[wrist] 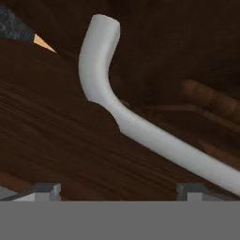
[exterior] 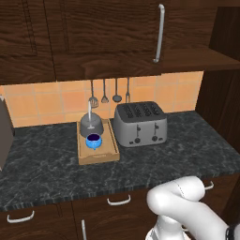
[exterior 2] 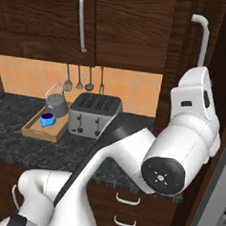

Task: Pick the kettle from the counter and place it on the tray. Then pick the mug from the cabinet and place it on the tray. Then close the cabinet doors.

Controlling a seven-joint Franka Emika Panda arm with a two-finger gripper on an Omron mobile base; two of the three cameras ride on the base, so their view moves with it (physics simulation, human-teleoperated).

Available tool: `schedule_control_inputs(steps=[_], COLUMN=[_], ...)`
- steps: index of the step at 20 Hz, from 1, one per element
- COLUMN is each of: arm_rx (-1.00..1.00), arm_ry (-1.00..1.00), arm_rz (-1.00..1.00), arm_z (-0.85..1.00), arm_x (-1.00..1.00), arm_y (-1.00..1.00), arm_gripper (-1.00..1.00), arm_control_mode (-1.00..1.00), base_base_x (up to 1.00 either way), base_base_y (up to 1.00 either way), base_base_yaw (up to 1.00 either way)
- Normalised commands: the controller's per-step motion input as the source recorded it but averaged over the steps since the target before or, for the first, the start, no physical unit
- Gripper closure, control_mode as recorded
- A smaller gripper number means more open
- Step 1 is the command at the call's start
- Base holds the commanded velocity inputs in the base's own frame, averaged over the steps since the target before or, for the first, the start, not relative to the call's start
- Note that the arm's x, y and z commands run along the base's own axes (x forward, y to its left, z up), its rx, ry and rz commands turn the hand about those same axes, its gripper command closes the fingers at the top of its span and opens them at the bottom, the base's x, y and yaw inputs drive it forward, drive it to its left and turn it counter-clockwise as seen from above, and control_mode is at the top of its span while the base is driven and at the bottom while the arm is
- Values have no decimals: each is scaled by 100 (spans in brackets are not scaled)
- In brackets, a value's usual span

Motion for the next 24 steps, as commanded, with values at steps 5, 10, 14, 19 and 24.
schedule_control_inputs(steps=[5, 10, 14, 19, 24], arm_rx=[-8, -6, -2, -1, 0], arm_ry=[7, 15, 10, 0, 0], arm_rz=[0, 1, 4, 8, 10], arm_z=[5, 0, 0, -3, -5], arm_x=[49, 45, 55, 82, 92], arm_y=[75, 80, 78, 68, 57], arm_gripper=[-100, -100, -100, -100, -100], arm_control_mode=[-100, -100, -100, -100, -100], base_base_x=[0, 0, 0, 0, 0], base_base_y=[0, 0, 0, 0, 0], base_base_yaw=[0, 0, 0, 0, 0])
